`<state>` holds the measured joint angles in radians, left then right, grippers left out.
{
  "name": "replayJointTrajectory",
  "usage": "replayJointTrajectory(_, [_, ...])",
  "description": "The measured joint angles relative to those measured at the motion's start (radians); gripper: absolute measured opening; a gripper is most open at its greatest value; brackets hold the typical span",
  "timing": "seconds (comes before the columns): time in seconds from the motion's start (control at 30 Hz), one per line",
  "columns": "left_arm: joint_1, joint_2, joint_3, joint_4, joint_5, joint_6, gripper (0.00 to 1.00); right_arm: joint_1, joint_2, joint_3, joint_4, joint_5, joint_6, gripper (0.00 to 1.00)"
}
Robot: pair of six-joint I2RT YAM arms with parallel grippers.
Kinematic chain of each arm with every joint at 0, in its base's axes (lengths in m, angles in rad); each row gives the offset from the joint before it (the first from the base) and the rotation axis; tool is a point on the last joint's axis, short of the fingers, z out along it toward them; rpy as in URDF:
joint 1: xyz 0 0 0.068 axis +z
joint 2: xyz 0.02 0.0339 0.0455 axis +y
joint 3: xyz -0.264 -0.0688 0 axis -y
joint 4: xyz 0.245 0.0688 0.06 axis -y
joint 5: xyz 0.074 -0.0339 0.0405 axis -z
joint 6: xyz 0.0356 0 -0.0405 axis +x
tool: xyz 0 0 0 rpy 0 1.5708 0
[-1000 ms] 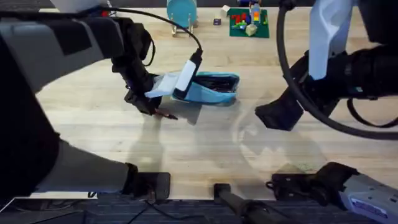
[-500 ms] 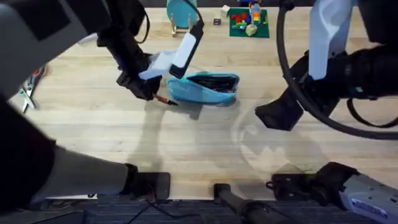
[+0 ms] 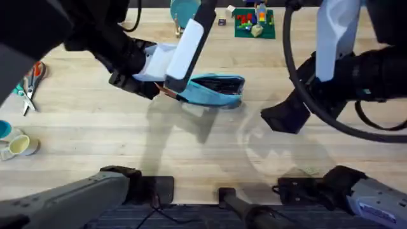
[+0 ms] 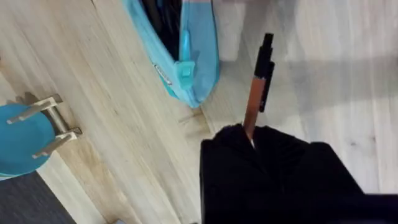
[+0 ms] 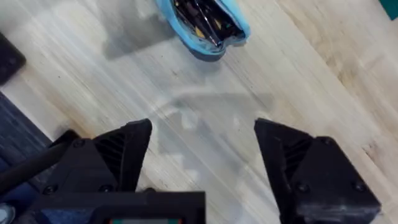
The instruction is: Unzip the bag, pick up the pens from the table one at a time and place them inside, then zip the bag closed.
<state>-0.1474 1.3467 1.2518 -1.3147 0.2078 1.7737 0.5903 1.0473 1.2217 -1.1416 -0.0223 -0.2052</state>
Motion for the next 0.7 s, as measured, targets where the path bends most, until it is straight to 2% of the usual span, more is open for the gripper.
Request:
replayJointTrajectory(0.23, [0.0, -0.074, 0.0, -0.087, 0.041, -0.001, 0.043, 0.0, 0.0, 0.0, 0.0, 0.0, 0.0, 0.997])
replayJointTrajectory(0.43, [0.007, -0.117, 0.0, -0.103, 0.051, -0.009, 0.043, 0.0, 0.0, 0.0, 0.0, 0.0, 0.0, 0.997])
replayJointTrajectory(0.7, [0.01, -0.13, 0.0, -0.059, 0.067, -0.119, 0.044, 0.0, 0.0, 0.0, 0.0, 0.0, 0.0, 0.997])
